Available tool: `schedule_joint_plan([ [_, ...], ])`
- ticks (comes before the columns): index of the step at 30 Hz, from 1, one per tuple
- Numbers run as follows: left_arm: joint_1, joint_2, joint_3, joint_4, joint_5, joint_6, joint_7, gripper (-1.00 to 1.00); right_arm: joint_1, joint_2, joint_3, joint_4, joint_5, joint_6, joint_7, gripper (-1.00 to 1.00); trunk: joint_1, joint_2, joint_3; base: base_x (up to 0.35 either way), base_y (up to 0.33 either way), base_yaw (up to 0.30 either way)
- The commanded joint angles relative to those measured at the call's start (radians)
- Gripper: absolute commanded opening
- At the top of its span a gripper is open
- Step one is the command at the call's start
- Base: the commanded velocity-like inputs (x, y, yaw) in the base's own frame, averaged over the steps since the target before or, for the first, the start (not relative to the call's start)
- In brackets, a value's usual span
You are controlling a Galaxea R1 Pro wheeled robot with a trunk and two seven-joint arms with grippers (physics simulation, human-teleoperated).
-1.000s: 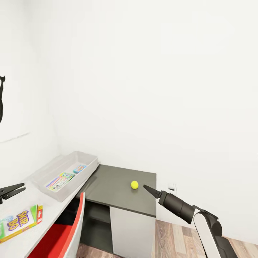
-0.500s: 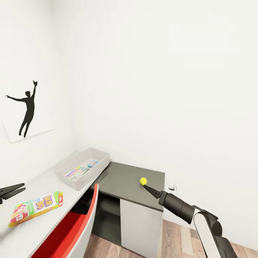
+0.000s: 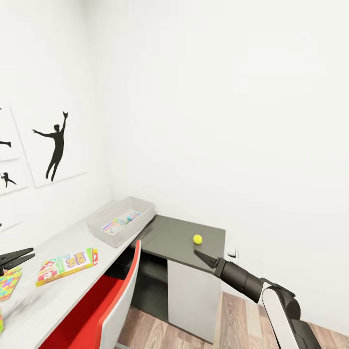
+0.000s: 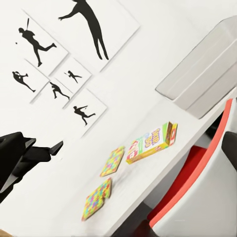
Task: Put all the toys in the child's room - the three board games (two on the bed and one on the table), the two jigsaw puzzles on the table, and the tennis ball on the table - inside the toy box on the table in the child's room.
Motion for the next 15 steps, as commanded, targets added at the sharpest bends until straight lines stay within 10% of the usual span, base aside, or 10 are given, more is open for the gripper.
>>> schedule_joint_plan([
  [1, 0.000, 0.000, 0.000, 0.000, -0.001, 0.011, -0.004, 1.00, 0.000, 0.001, -0.002, 0.000, -0.001, 0.006, 0.003, 1.00, 0.000, -0.001, 0.000, -0.200, 0.000, 0.004],
  [15, 0.000, 0.002, 0.000, 0.000, -0.001, 0.011, -0.004, 1.00, 0.000, 0.001, -0.002, 0.000, 0.000, 0.004, 0.001, 1.00, 0.000, -0.001, 0.000, -0.130, 0.000, 0.001],
])
